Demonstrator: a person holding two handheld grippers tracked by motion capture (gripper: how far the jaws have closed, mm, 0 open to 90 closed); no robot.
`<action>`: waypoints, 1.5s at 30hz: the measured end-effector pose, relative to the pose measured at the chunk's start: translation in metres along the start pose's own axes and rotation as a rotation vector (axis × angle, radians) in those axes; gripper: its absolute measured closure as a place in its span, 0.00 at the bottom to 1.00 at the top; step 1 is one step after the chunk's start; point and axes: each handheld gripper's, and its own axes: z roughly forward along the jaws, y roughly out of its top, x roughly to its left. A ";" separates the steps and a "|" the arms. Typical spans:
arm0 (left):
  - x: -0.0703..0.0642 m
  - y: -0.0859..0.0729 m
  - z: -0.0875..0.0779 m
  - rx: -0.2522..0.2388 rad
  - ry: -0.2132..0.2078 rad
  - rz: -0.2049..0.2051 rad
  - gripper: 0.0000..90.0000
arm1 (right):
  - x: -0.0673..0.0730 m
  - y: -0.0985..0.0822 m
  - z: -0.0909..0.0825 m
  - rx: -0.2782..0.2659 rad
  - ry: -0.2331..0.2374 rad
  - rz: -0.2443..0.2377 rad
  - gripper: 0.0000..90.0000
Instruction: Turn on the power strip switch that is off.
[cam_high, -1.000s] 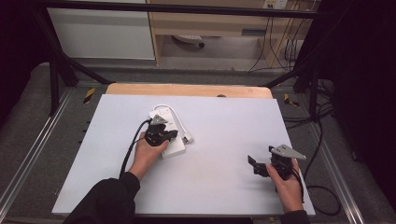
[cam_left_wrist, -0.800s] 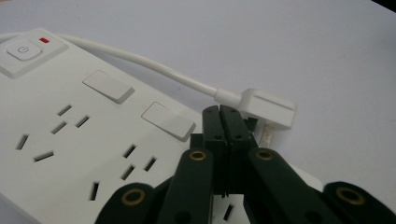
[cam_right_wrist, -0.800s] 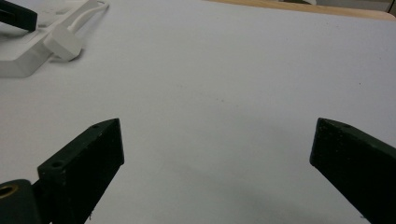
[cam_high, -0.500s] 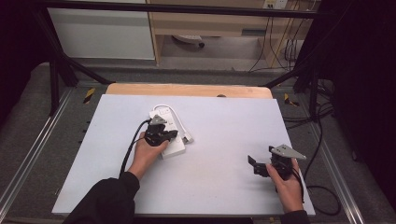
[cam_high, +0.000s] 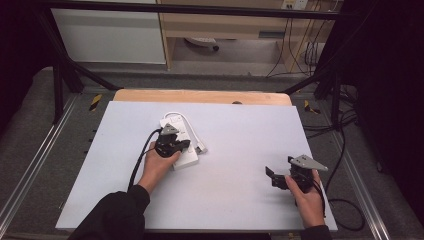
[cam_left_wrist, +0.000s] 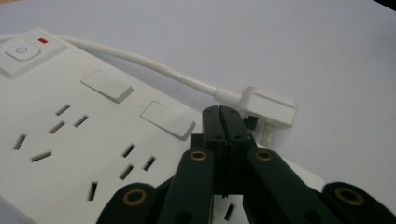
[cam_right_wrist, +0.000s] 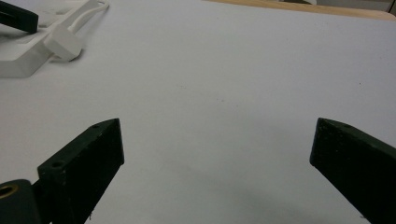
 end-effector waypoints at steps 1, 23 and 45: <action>-0.001 0.000 0.000 -0.004 -0.003 0.003 1.00 | 0.000 0.000 0.000 -0.002 0.001 0.001 0.04; -0.005 0.006 -0.003 -0.045 -0.016 0.001 0.91 | 0.000 0.000 0.000 -0.004 0.001 -0.001 0.04; -0.010 0.016 -0.003 -0.102 -0.029 -0.035 0.39 | 0.000 0.000 0.000 -0.005 0.004 0.001 0.04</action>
